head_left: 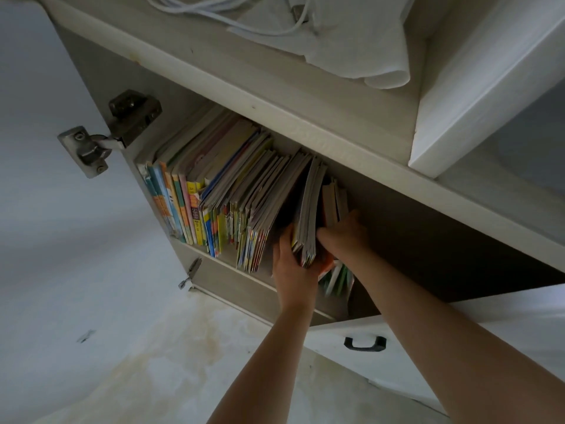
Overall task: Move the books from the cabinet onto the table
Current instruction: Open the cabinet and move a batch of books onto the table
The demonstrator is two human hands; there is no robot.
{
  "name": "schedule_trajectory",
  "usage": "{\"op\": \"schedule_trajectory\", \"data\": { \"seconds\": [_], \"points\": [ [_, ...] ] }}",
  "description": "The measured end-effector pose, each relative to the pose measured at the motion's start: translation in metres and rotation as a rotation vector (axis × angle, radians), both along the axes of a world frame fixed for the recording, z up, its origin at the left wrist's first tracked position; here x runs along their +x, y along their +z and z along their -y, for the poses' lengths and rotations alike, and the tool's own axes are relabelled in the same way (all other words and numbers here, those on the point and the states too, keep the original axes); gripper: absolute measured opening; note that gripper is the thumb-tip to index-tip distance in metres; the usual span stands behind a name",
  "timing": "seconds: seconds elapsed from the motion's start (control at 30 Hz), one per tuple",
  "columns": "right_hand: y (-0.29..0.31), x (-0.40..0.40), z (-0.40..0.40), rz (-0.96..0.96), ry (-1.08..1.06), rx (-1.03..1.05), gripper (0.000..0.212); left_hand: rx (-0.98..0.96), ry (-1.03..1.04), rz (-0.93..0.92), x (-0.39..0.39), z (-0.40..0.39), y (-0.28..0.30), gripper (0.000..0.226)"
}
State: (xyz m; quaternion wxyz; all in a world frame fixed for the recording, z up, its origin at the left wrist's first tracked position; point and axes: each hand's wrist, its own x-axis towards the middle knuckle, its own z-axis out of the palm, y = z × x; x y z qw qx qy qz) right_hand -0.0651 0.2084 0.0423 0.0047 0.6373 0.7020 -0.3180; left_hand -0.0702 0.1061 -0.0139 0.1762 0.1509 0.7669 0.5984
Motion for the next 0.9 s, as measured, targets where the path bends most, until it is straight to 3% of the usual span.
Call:
{"op": "schedule_trajectory", "data": {
  "seconds": [0.2, 0.3, 0.53, 0.7, 0.9],
  "points": [
    [-0.001, -0.001, -0.004, 0.011, -0.004, -0.056, 0.072, -0.027, 0.005, -0.084, -0.010, 0.005, -0.012, 0.049],
    [0.002, 0.007, 0.000, 0.007, -0.036, -0.032, 0.068, -0.085, -0.050, -0.167, -0.010, 0.017, -0.010, 0.050],
    [0.042, 0.022, 0.024, -0.220, -0.106, -0.089, 0.063, -0.196, -0.112, -0.223, -0.016, 0.051, 0.015, 0.052],
    [0.081, 0.043, 0.051, -0.247, -0.126, -0.145, 0.042, -0.343, -0.067, -0.290, -0.024, 0.082, 0.043, 0.041],
    [0.108, 0.071, 0.094, -0.262, -0.137, -0.127, 0.032, -0.288, -0.025, -0.110, -0.038, 0.125, 0.077, 0.039]
  ]
}}
